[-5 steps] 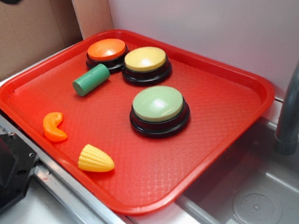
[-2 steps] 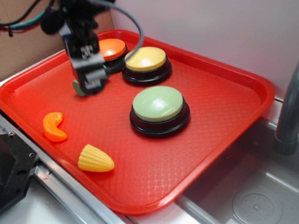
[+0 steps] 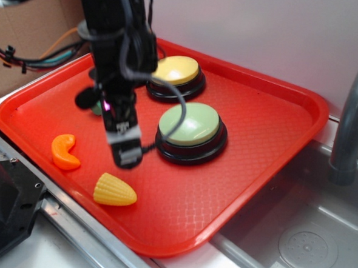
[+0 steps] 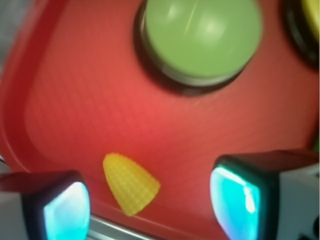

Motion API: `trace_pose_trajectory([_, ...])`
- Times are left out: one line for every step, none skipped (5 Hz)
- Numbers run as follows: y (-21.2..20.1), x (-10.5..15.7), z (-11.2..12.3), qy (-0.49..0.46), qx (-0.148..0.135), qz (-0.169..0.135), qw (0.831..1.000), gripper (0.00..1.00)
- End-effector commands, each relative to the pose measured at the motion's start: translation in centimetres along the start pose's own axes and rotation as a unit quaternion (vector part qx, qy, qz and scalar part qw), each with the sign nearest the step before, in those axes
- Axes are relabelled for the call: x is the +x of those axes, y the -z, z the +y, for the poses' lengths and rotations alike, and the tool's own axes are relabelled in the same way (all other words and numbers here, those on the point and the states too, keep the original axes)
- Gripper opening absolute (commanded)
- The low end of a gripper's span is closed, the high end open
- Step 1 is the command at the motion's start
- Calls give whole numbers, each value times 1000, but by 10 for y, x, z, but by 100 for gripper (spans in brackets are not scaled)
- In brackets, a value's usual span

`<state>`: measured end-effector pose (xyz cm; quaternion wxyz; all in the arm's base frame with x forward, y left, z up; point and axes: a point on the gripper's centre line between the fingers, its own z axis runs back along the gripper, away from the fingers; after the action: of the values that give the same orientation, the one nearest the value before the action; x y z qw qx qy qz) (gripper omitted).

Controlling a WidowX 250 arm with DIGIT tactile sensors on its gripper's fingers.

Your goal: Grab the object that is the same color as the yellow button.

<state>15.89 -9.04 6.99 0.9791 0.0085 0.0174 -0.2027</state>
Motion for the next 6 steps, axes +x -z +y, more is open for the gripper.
trace_pose_trajectory([30, -11, -12, -26, 4, 18, 999, 100])
trace_pose_trajectory([42, -12, -13, -37, -6, 26, 999, 100])
trace_pose_trajectory([52, -11, -11, -53, -19, 24, 998, 100])
trace_pose_trajectory([57, -12, -7, -63, -23, 29, 997, 49])
trace_pose_trajectory([57, -11, -6, -64, -25, 26, 997, 8])
trace_pose_trajectory([54, -11, -6, -68, -29, 24, 997, 0])
